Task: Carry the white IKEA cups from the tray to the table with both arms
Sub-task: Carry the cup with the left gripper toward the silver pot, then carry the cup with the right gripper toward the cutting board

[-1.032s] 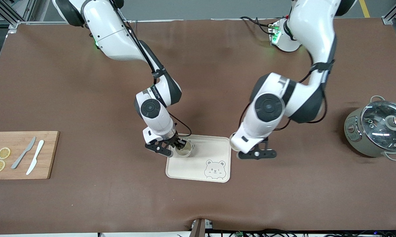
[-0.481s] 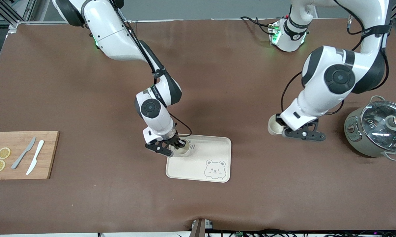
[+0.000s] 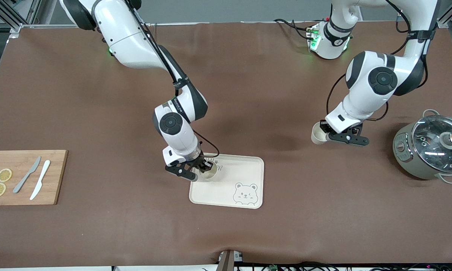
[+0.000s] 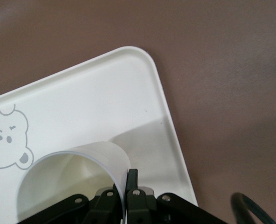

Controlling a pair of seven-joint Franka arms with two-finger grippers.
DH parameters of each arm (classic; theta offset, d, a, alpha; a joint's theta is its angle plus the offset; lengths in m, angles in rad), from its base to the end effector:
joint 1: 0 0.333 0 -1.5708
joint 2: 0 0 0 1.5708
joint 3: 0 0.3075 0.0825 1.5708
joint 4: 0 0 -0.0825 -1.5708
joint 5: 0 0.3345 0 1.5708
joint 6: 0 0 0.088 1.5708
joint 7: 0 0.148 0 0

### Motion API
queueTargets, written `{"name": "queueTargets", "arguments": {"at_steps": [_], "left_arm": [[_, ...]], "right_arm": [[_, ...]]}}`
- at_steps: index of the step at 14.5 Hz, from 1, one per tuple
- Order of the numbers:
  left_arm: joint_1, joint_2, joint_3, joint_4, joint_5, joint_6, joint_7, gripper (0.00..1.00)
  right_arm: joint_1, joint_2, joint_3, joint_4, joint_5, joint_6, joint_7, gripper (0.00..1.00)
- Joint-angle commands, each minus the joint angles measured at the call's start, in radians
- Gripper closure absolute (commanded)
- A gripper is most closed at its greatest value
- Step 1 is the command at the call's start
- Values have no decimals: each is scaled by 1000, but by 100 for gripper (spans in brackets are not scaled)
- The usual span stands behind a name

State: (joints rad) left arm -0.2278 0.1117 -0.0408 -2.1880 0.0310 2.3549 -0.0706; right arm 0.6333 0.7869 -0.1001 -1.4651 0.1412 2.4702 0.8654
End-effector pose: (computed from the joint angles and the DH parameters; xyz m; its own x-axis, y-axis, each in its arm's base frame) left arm 0.4986 -0.1358 0.3253 0.9745 -0.2172 0.0563 -0.2167 -0.9761 -0.0147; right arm 0.5998 0.3727 0.2217 0.9125 -0.3932 0.1129 -0.3681 -0.9095 -0.1930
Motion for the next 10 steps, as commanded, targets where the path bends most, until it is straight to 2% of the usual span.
{"name": "queueTargets", "arguments": {"at_steps": [1,4,7,10], "left_arm": [[10,-32,-10,-87,-19,75,18,100],[36,0,-10,-140,-17,182,22,100],[56,60,-10,-153,-17,266,55,100],[106,103,-11,-159,-17,320,115,100]], "right_arm": [[-47,-58,3,12,3,-112,-24,100],[-124,-138,10,9,18,-256,-138,100],[-210,-205,8,8,83,-400,-299,100],[-285,-254,7,-1,92,-509,-422,100]]}}
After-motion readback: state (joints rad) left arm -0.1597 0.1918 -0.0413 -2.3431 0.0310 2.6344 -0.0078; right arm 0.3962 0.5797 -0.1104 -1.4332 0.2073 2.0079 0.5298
